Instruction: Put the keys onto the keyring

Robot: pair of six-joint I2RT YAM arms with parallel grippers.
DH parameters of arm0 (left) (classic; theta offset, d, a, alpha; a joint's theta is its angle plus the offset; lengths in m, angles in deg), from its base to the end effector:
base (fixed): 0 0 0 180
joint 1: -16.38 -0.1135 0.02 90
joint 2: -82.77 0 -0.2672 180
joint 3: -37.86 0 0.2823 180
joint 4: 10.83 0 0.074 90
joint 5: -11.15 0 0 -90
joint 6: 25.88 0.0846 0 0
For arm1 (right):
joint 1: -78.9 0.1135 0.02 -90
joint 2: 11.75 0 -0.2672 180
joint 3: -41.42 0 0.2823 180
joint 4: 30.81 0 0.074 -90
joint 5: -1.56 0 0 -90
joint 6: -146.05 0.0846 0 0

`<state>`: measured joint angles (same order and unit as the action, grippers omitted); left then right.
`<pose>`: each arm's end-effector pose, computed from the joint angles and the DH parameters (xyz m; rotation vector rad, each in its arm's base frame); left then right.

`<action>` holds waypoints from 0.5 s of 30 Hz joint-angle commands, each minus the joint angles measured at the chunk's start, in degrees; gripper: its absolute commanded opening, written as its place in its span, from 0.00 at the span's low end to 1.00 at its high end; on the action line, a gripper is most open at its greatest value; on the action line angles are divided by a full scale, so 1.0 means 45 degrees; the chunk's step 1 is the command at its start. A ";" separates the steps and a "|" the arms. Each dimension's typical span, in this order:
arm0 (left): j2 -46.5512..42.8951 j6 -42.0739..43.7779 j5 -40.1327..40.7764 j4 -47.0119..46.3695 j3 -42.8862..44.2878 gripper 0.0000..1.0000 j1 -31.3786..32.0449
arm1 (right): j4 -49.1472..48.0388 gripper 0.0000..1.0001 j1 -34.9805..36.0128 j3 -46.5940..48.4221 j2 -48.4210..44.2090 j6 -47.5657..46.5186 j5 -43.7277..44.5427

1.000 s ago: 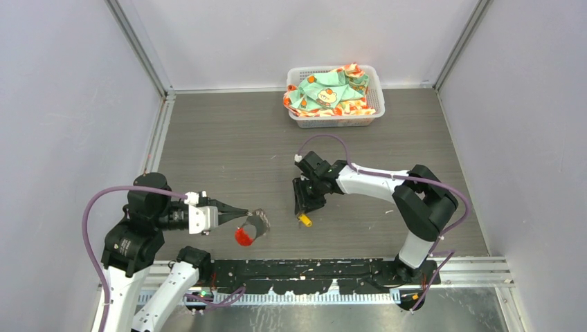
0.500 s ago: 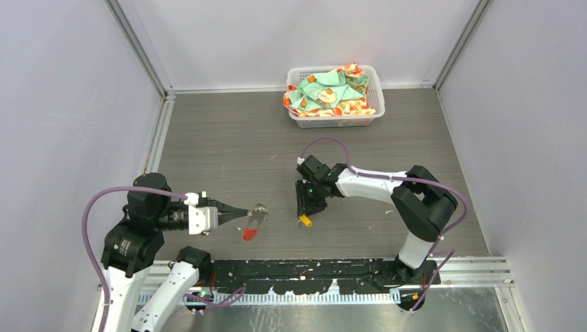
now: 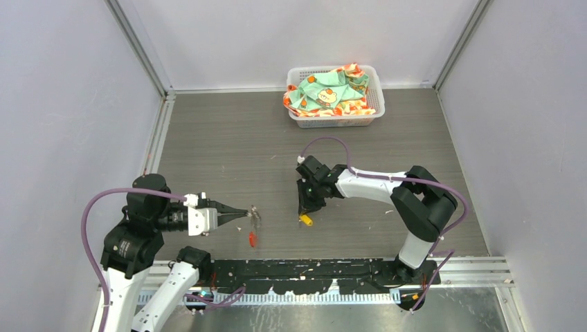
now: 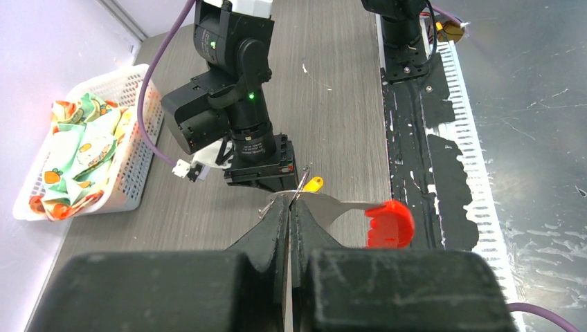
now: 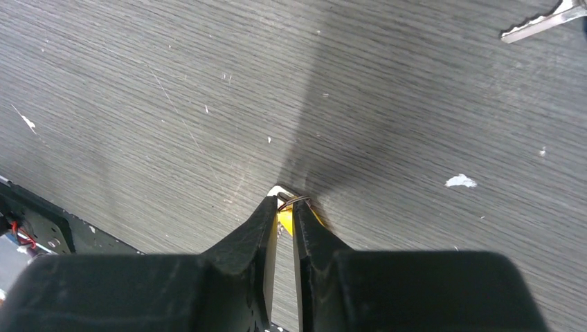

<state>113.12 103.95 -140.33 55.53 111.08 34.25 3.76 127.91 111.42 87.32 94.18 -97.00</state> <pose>0.0735 -0.1018 0.3950 1.4055 1.1729 -0.7827 0.2390 0.2942 0.0989 -0.3195 2.8284 0.6137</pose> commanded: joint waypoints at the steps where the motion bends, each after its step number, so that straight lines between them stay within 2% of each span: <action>1: -0.0142 0.0245 -0.0031 -0.0163 0.0408 0.00 -0.0064 | 0.0126 0.18 0.0082 0.0219 -0.0005 0.0048 0.0538; 10: -0.0123 0.0269 -0.0055 -0.0163 0.0418 0.00 -0.0064 | 0.1143 0.19 0.0749 0.0936 0.0169 -0.0460 0.1814; 15: -0.0210 0.0280 0.0017 -0.0163 0.0386 0.00 -0.0064 | 0.1039 0.03 0.0864 0.0871 -0.0132 -0.0594 0.2587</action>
<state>113.10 104.65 -140.33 55.57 111.08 34.25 7.72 131.58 113.59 87.95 92.58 -90.00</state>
